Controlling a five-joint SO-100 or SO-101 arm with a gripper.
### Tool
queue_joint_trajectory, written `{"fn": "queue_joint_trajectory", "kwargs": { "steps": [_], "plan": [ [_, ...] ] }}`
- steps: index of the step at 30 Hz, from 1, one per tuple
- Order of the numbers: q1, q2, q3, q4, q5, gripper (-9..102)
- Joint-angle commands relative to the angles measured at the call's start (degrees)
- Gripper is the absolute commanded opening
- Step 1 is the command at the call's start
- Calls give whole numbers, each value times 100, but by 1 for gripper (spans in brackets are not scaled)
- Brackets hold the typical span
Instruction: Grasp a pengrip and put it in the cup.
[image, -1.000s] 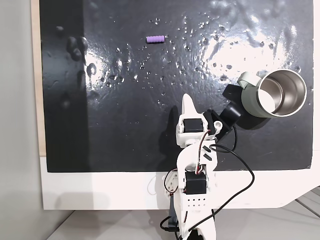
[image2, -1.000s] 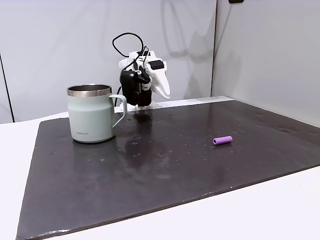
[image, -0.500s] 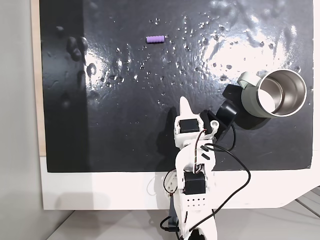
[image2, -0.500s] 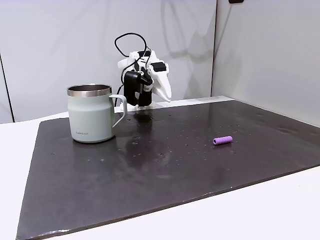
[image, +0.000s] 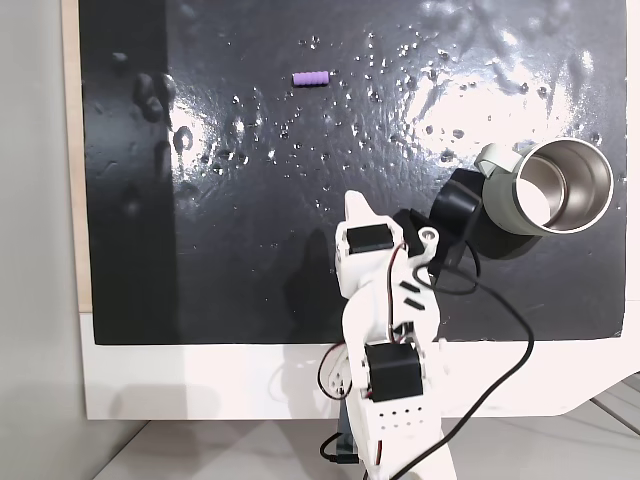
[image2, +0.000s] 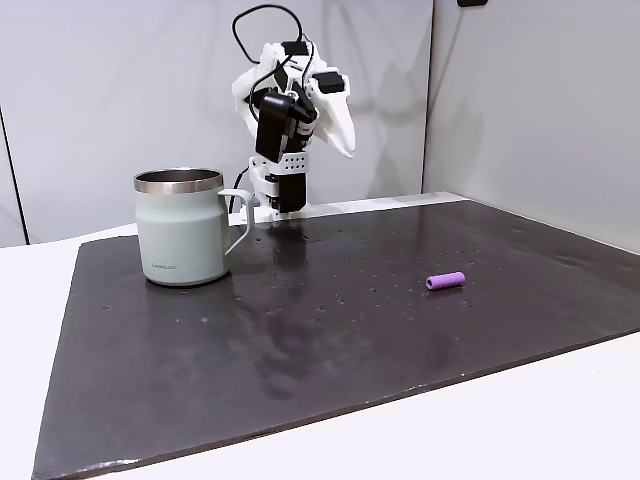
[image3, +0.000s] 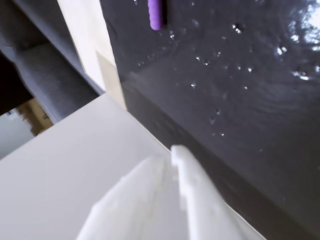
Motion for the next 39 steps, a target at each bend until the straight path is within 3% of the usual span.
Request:
{"fn": "queue_joint_trajectory", "kwargs": {
  "steps": [1, 13, 21, 27, 32, 36, 39],
  "plan": [
    [-35, -1292, -1670, 396, 149, 0],
    [-141, -4298, -4869, 1433, 554, 20],
    [-272, -5616, -6249, 1696, 668, 21],
    [-378, -7295, -8227, 2663, 949, 21],
    [-360, -8227, -8859, 2839, 976, 21],
    [-211, -9527, -10450, 3489, 976, 21],
    [-141, -10063, -11030, 3533, 976, 21]
  ]
}}
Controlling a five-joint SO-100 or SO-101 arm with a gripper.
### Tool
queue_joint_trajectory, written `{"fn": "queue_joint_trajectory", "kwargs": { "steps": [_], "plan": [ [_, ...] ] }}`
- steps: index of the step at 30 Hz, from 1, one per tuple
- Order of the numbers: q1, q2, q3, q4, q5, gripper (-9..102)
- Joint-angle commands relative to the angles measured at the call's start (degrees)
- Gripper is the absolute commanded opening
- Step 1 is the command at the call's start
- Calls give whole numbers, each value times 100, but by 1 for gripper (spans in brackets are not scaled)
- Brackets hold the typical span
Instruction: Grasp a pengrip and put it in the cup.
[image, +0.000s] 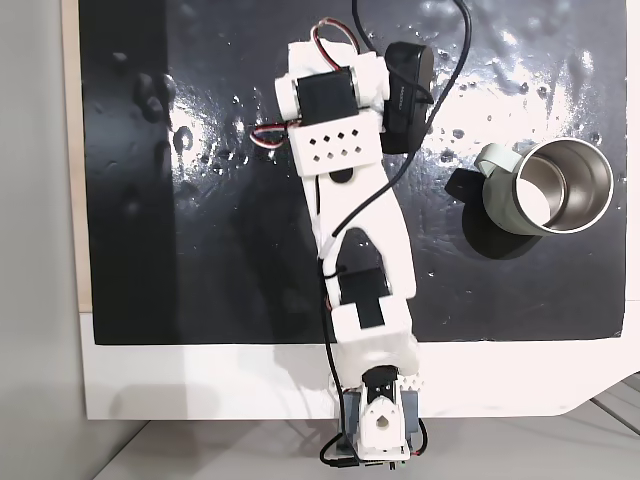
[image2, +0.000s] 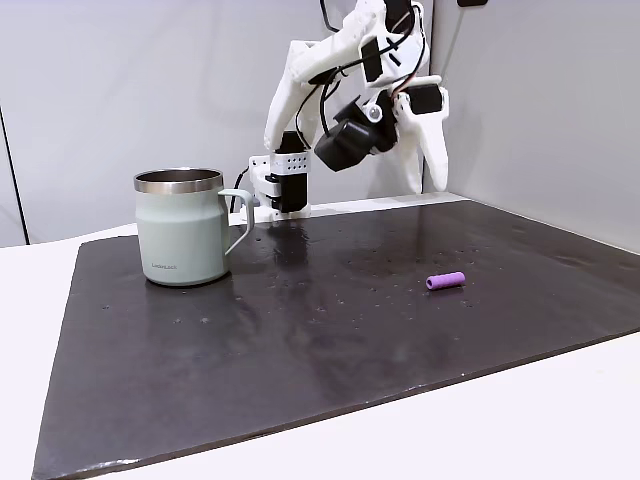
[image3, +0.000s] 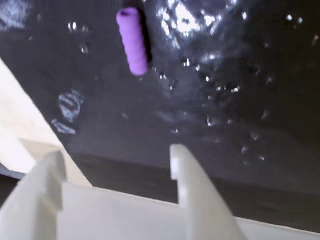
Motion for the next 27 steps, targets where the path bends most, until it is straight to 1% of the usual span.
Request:
{"fn": "queue_joint_trajectory", "kwargs": {
  "steps": [1, 7, 16, 22, 27],
  "plan": [
    [149, -396, -1011, 105, 62, 21],
    [-35, -1239, -1688, 79, 44, 21],
    [-62, -2373, -2566, -114, 44, 21],
    [-26, -3023, -2988, -281, 18, 21],
    [-9, -3270, -2997, -510, -79, 20]
  ]
}}
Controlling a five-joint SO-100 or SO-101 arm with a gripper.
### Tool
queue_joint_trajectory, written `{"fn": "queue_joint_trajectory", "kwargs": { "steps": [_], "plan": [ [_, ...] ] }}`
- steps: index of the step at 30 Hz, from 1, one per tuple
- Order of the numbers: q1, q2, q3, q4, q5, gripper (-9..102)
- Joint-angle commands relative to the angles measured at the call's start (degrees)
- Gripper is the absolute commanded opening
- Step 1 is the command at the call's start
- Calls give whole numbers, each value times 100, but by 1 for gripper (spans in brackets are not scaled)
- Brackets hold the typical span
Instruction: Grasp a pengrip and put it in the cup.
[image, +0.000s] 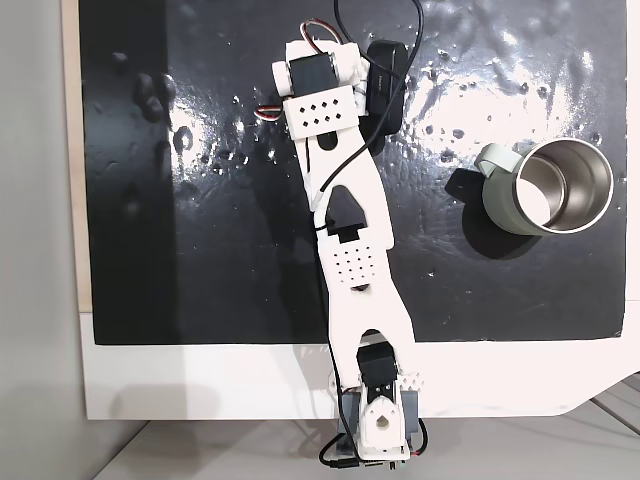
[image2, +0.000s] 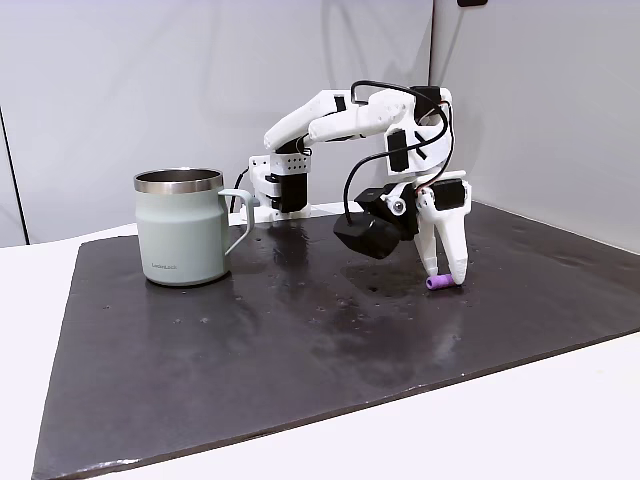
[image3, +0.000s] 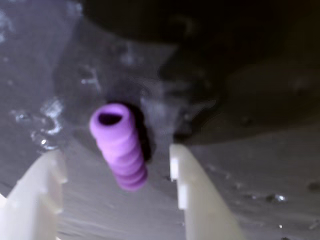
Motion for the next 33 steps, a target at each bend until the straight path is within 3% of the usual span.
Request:
{"fn": "queue_joint_trajectory", "kwargs": {
  "steps": [1, 5, 9, 16, 33],
  "plan": [
    [62, -9, -387, -202, -62, 20],
    [97, -193, -387, -264, -62, 14],
    [114, -369, -571, -202, -88, 0],
    [167, -255, -791, 176, -88, 0],
    [334, 4649, 2171, 211, -79, 0]
  ]
}}
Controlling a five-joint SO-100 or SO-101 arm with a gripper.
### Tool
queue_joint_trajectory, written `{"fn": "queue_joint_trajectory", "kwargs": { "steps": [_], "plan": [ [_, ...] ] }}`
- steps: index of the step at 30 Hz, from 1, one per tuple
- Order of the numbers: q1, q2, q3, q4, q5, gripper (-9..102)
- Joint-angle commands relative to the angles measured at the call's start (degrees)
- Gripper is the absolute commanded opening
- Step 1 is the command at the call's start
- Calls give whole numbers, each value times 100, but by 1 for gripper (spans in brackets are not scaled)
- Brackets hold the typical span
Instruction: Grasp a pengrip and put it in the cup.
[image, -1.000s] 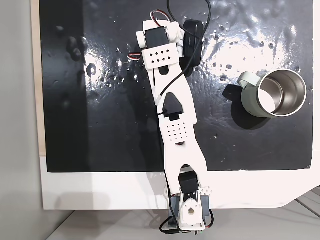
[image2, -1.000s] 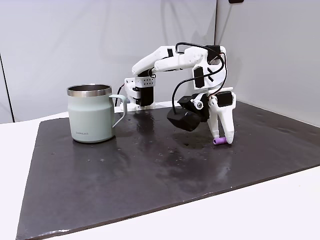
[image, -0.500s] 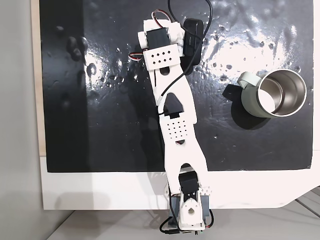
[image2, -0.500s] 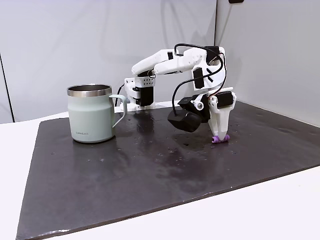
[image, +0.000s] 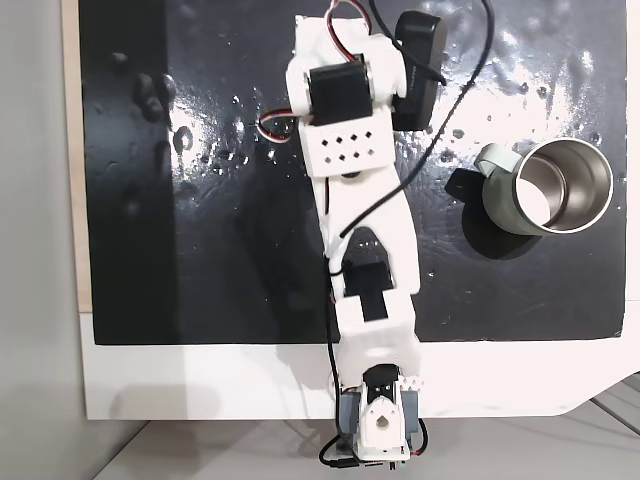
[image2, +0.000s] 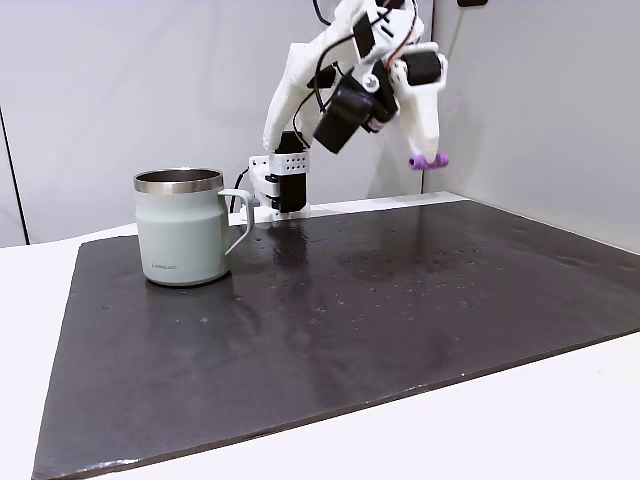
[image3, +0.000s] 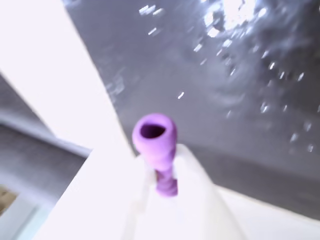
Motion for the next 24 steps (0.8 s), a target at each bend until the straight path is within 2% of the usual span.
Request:
{"fn": "queue_joint_trajectory", "kwargs": {
  "steps": [1, 10, 17, 24],
  "plan": [
    [114, 1099, 343, -26, -53, 0],
    [589, 2127, 1187, 272, -246, 0],
    [1600, 2751, 1863, 694, -475, 0],
    [2795, 3489, 2786, 712, -1116, 0]
  ]
}}
